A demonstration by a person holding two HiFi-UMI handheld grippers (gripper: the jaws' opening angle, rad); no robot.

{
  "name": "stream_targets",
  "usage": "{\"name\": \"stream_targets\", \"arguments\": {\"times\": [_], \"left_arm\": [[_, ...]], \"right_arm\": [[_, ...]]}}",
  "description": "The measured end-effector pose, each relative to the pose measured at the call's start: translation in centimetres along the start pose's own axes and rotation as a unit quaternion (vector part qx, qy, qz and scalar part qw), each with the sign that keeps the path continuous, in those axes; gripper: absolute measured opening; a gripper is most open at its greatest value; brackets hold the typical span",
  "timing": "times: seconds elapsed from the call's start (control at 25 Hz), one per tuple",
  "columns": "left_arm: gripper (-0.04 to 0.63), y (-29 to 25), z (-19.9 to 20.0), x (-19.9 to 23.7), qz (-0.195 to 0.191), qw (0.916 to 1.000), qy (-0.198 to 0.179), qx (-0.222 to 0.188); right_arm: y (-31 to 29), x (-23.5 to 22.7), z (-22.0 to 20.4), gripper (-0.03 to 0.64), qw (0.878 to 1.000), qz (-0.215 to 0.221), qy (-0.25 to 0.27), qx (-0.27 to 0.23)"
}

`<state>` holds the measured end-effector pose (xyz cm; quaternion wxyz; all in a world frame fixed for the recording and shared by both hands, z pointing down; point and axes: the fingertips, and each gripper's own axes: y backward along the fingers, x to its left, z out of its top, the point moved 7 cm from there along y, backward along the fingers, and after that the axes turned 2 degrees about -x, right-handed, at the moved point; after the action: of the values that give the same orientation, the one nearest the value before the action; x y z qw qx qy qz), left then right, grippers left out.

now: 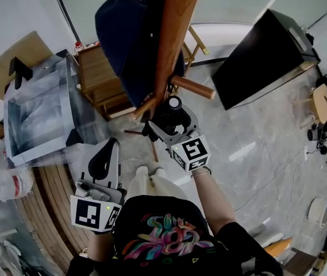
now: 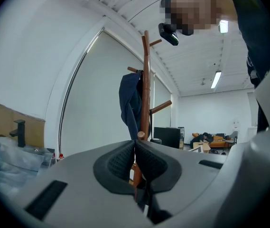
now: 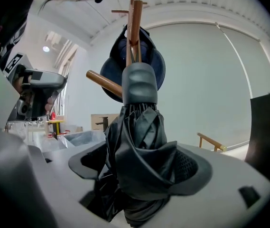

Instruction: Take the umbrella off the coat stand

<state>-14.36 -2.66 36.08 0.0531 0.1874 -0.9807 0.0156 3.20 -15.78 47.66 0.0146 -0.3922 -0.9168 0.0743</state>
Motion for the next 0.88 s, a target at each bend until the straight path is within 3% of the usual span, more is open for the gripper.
{"name": "stream_targets", "arguments": {"times": [0.12, 0.2, 0.4, 0.88], "left_arm": [[0.025, 0.3, -0.2, 0.1, 0.005, 1.0, 0.001, 0.001], [0.025, 0.5, -0.2, 0.1, 0.008, 1.0, 0.001, 0.002], [0.025, 0.9, 0.0, 0.0, 0.011, 0.9999, 0.0, -0.001], [0.025, 1.2, 1.0, -0.5, 0.007, 0.9998, -0.005, -0.015]], "right_arm": [[-0.3, 0.1, -0.3, 0.407, 1.0, -0.011, 0.017, 0.004], [-0.2, 0.0, -0.4, 0.33, 1.0, -0.018, 0.024, 0.004], [0.1, -0.1, -0.2, 0.292, 0.999, -0.022, 0.023, 0.003], [1.4, 0.5, 2.1, 0.273, 1.0, -0.012, 0.004, -0.015]]}}
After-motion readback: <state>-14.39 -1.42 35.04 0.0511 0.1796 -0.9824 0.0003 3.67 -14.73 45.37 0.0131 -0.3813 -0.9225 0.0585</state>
